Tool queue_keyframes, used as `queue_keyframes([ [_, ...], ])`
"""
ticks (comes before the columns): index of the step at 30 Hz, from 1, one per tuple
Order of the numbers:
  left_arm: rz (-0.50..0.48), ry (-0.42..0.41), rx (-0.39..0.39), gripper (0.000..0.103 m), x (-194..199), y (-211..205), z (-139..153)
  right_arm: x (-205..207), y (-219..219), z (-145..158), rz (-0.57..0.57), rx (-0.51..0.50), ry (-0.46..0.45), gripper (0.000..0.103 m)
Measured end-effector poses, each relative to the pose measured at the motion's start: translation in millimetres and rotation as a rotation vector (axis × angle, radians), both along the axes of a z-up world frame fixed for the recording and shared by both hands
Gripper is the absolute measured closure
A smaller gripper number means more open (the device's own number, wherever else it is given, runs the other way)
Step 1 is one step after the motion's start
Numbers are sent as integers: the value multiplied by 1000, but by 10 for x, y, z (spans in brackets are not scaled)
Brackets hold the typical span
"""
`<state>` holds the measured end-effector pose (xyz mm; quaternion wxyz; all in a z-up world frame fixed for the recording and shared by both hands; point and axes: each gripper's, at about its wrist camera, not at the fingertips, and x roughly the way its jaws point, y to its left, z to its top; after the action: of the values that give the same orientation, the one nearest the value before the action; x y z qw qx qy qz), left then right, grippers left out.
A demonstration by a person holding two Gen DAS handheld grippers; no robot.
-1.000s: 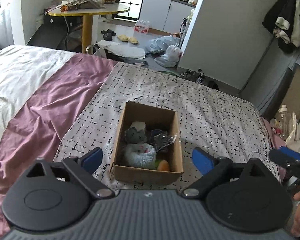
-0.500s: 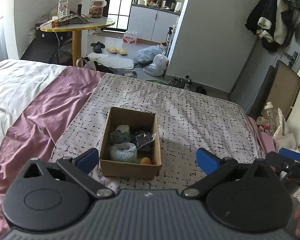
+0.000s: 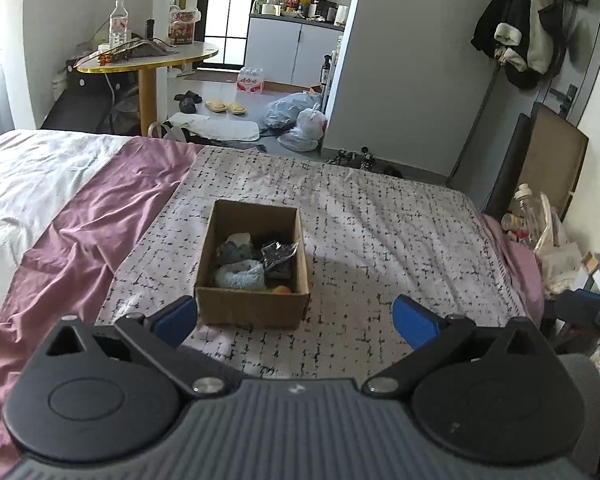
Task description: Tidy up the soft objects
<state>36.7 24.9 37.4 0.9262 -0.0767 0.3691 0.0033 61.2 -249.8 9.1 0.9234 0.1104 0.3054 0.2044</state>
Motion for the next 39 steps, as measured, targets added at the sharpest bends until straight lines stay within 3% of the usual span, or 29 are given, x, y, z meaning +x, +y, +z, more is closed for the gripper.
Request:
queue_keyframes([
  [13, 26, -59, 39, 0, -370, 16, 63, -235, 94, -33, -24, -64, -16, 0],
  [22, 10, -52, 90, 0, -422, -3, 72, -313, 199, -29, -4, -109, -23, 0],
  [39, 13, -42, 86, 0, -410, 45, 33, -314, 253, -34, -4, -132, -28, 0],
])
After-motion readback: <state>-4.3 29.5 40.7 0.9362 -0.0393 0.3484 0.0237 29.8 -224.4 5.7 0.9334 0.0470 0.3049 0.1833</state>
